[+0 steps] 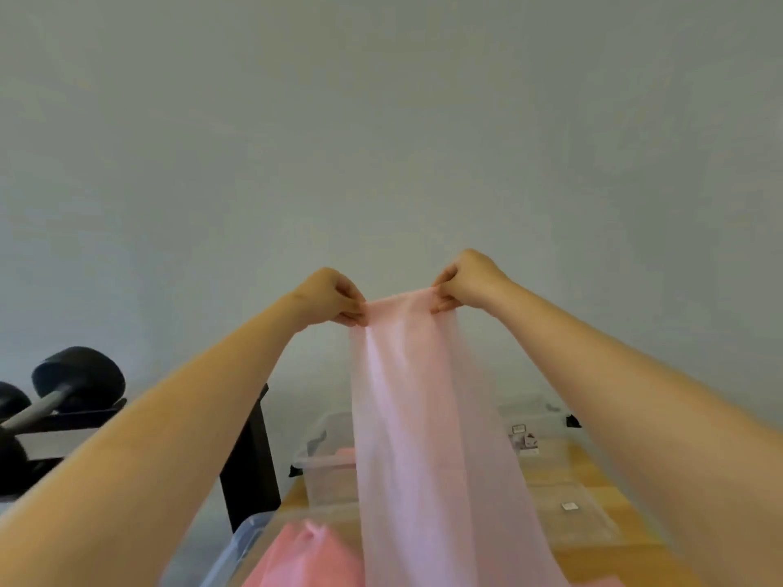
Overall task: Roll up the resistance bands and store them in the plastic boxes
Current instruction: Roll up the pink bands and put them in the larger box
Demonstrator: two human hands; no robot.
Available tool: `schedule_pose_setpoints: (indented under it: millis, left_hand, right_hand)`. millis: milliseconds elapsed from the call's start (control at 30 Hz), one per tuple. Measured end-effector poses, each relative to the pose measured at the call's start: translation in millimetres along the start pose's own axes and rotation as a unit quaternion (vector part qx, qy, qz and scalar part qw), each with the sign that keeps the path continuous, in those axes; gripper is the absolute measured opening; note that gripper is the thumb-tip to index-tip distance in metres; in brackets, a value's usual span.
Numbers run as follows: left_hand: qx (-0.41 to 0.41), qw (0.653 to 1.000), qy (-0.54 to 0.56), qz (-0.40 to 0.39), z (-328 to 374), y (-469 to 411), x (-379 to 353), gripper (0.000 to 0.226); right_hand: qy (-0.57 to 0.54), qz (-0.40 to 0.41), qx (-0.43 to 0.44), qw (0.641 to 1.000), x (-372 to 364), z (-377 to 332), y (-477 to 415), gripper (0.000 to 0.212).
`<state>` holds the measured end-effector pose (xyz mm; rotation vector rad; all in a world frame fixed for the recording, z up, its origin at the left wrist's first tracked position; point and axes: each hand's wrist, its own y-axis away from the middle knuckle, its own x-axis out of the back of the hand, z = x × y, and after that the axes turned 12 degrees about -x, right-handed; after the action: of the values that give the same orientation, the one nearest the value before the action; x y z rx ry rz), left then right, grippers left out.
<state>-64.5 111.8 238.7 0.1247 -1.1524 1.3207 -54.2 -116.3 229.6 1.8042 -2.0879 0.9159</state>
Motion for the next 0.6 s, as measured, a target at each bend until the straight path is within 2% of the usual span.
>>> schedule_pose_setpoints:
  millis: [67, 133, 200, 367, 467, 533, 600]
  left_hand:
    - [0.015, 0.999, -0.049, -0.019, -36.5, 5.3, -35.6, 0.024]
    - [0.036, 0.991, -0.076, -0.106, -68.2, 18.1, -71.8, 0.047]
    - [0.055, 0.982, -0.062, -0.168, -91.6, 36.6, -106.3, 0.049]
    - [0.079, 0.955, -0.032, -0.285, -119.6, 94.6, -175.5, 0.034]
    - [0.074, 0.935, -0.044, -0.344, -134.5, 127.3, -202.0, 0.029]
    - [0.067, 0.92, -0.076, -0.379, -140.5, 146.2, -214.9, 0.031]
    - [0.058, 0.902, -0.102, -0.415, -146.3, 162.9, -226.6, 0.036]
  right_hand:
    - [0.092, -0.011, 0.0, 0.996, -32.4, 33.0, -6.7, 0.036]
    - [0.173, -0.089, -0.002, 0.981, -65.5, 65.2, -3.7, 0.061]
    - [0.218, -0.152, -0.016, 0.964, -94.1, 97.3, 4.7, 0.071]
    - [0.265, -0.302, -0.044, 0.915, -146.0, 166.1, 43.3, 0.041]
    - [0.263, -0.361, -0.045, 0.894, -168.5, 196.0, 73.5, 0.029]
    - [0.27, -0.389, -0.043, 0.88, -181.3, 214.5, 92.9, 0.031]
    - [0.297, -0.41, -0.039, 0.862, -193.1, 231.0, 108.6, 0.044]
